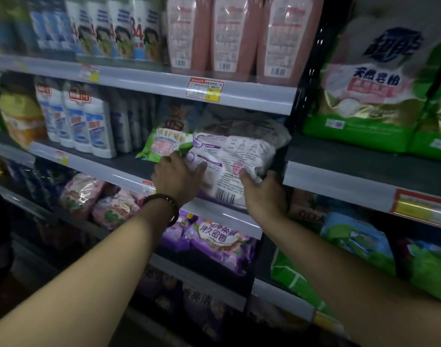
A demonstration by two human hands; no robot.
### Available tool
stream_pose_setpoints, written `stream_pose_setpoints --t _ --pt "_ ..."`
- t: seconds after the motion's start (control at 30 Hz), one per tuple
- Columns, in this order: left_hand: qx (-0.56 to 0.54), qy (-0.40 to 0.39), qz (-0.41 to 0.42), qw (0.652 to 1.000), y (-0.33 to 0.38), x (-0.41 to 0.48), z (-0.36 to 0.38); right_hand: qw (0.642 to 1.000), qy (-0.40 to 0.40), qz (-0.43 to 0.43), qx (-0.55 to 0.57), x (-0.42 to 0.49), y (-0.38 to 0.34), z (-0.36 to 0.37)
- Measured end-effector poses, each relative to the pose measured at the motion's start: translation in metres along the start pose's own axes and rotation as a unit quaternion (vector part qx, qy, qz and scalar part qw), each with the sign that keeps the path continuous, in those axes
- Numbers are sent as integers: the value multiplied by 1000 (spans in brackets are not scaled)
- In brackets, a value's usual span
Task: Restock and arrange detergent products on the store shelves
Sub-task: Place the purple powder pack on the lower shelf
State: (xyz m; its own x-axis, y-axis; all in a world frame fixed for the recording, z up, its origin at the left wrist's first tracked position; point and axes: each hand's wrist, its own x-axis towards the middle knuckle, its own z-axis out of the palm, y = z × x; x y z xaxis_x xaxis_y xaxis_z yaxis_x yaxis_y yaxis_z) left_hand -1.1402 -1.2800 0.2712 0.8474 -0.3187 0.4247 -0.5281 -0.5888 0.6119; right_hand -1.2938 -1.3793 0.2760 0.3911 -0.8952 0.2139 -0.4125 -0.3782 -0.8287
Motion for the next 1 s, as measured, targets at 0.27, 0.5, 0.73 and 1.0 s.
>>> stream_pose_setpoints --t 0.27,0.5,0.73,1.0 --pt "-30 -182 -35 982 -3 51 7 979 -37 88 183 17 -6 13" --pt "-17 -98 18 995 3 19 -63 947 -6 111 302 -17 -16 9" --pt "-202 -14 -38 979 -59 -105 -114 945 -76 66 310 -106 8 7" --pt "-220 42 -142 964 -105 -245 -141 940 -184 62 281 -199 55 1"
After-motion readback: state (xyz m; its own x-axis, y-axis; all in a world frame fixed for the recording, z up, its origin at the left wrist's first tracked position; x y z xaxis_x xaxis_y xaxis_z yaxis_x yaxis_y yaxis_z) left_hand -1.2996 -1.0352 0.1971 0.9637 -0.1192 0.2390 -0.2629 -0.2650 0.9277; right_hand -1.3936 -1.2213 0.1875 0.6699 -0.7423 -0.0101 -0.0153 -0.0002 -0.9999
